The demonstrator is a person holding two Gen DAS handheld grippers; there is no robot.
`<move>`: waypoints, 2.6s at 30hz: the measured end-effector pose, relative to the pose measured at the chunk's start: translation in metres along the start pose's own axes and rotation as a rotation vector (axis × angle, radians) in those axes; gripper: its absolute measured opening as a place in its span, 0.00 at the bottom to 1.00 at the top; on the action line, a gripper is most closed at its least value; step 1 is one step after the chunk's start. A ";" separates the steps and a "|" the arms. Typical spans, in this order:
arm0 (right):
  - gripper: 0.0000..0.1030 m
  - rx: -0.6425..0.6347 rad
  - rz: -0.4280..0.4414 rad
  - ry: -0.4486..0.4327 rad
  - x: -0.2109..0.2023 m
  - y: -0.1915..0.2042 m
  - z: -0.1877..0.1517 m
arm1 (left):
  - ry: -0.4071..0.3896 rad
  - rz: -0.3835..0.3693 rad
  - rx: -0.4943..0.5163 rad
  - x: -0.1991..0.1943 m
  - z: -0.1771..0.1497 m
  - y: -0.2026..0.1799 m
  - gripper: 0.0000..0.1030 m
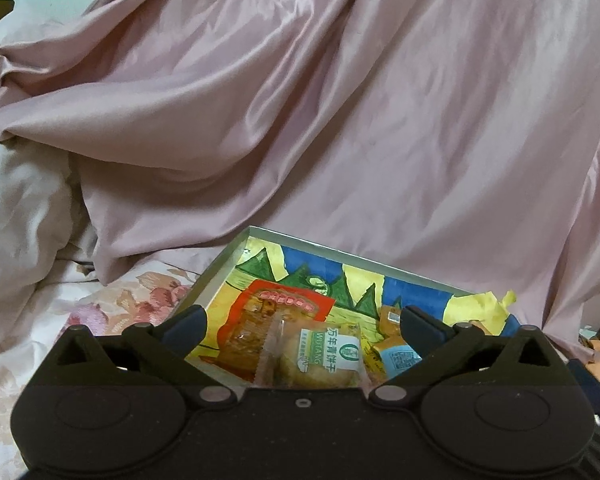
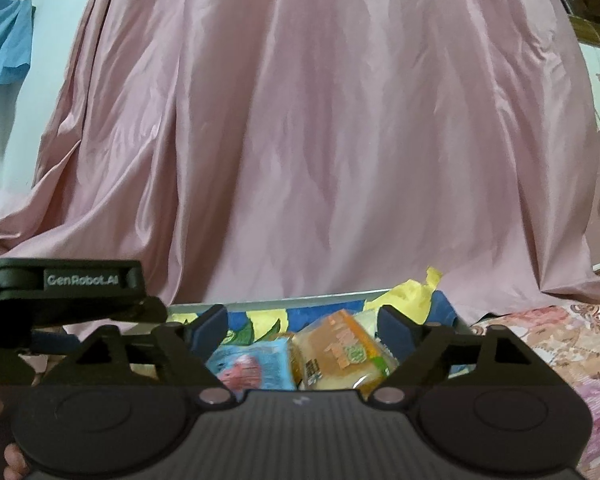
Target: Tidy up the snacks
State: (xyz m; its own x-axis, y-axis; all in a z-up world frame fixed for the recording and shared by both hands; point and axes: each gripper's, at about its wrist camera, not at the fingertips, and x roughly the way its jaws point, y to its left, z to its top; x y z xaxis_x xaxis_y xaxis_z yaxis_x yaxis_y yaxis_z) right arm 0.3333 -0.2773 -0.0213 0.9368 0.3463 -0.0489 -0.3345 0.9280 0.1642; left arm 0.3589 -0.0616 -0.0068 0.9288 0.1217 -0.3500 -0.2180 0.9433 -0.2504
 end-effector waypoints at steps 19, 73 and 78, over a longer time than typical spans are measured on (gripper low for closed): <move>1.00 0.016 -0.069 -0.057 -0.046 -0.004 0.023 | -0.045 0.028 -0.042 -0.066 0.005 0.024 0.99; 1.00 -0.143 -0.103 -0.035 -0.180 0.049 0.004 | -0.057 0.008 0.095 -0.199 -0.056 0.074 0.99; 1.00 -0.164 -0.101 -0.025 -0.186 0.055 -0.001 | -0.078 0.011 0.125 -0.208 -0.063 0.078 0.99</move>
State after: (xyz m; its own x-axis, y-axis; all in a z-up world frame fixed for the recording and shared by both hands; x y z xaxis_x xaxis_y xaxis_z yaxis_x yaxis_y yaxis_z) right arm 0.1401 -0.2906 -0.0036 0.9680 0.2489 -0.0325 -0.2492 0.9685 -0.0033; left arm 0.1299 -0.0326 -0.0102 0.9479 0.1515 -0.2801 -0.1939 0.9723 -0.1304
